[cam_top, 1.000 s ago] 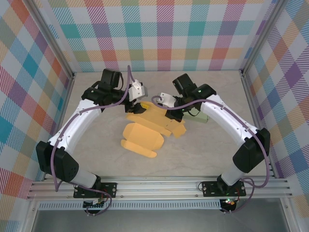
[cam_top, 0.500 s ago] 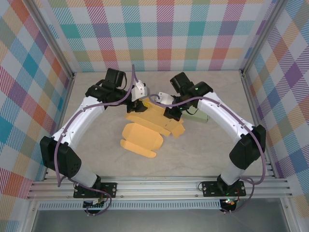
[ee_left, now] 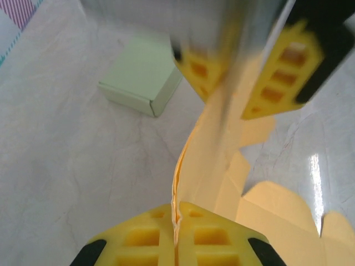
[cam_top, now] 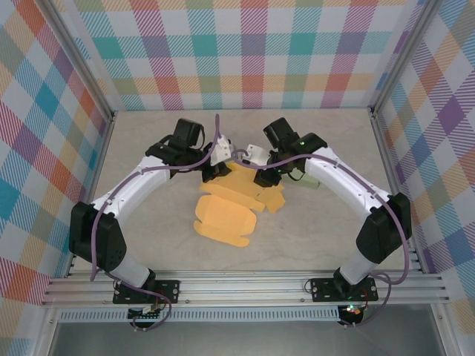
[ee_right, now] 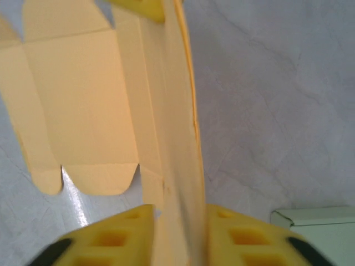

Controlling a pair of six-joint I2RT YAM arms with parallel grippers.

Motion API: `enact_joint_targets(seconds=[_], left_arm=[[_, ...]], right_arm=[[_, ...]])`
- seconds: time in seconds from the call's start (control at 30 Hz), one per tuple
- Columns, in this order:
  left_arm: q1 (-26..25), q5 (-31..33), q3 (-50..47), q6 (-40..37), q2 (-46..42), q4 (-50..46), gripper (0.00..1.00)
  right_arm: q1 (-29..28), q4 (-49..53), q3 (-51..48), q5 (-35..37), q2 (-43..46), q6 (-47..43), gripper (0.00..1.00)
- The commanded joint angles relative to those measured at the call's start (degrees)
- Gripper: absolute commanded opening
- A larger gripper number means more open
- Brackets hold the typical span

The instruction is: Fold the paper box

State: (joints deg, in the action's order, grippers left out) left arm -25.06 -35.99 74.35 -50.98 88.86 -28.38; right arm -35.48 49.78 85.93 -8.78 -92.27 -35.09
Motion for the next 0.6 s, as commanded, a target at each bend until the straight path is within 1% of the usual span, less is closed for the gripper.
enact_joint_targets(seconds=[0.0, 0.03, 0.07, 0.13, 0.23, 0.3, 0.33, 0.4, 0.43, 0.5, 0.57], left_arm=[[-0.16, 2.56, -1.7, 3.44, -0.85, 6.71, 0.0], [-0.17, 2.75, -1.9, 3.93, -0.55, 7.15, 0.0], [-0.17, 2.98, -2.24, 4.58, -0.26, 7.61, 0.0], [-0.17, 3.0, -4.26, 5.93, -0.45, 10.37, 0.0], [-0.3, 4.3, -11.23, 10.7, -2.76, 23.15, 0.0], [-0.86, 6.96, -16.69, 14.89, -4.76, 32.6, 0.0], [-1.3, 8.66, -19.04, 16.37, -5.72, 36.34, 0.0], [-2.53, 13.02, -23.66, 19.42, -7.54, 43.57, 0.0], [-3.03, 14.49, -25.58, 20.81, -8.13, 46.03, 0.0], [-4.19, 16.67, -28.6, 23.89, -9.2, 49.22, 0.0], [-5.61, 17.26, -31.16, 25.8, -10.17, 50.67, 0.0]], right_arm=[[0.45, -4.35, -0.81, 0.45, 4.07, 2.62, 0.61], [0.58, -5.06, -1.37, 1.05, 4.77, 3.35, 0.7], [0.67, -6.34, -2.43, 1.9, 5.72, 4.67, 0.73], [1.0, -9.73, -4.95, 3.82, 8.28, 8.01, 0.74], [1.84, -15.77, -9.45, 7.62, 13.32, 16.75, 0.89], [2.89, -18.02, -11.44, 9.04, 16.11, 25.52, 0.98], [3.17, -18.22, -11.9, 10.15, 17.16, 29.82, 1.0], [3.49, -17.62, -13.07, 14.02, 18.96, 39.9, 1.0], [3.85, -17.32, -13.84, 15.01, 19.58, 43.23, 1.0], [4.86, -17.01, -16.43, 14.59, 20.94, 50.09, 1.0], [5.89, -17.56, -19.47, 13.34, 21.96, 54.31, 1.0]])
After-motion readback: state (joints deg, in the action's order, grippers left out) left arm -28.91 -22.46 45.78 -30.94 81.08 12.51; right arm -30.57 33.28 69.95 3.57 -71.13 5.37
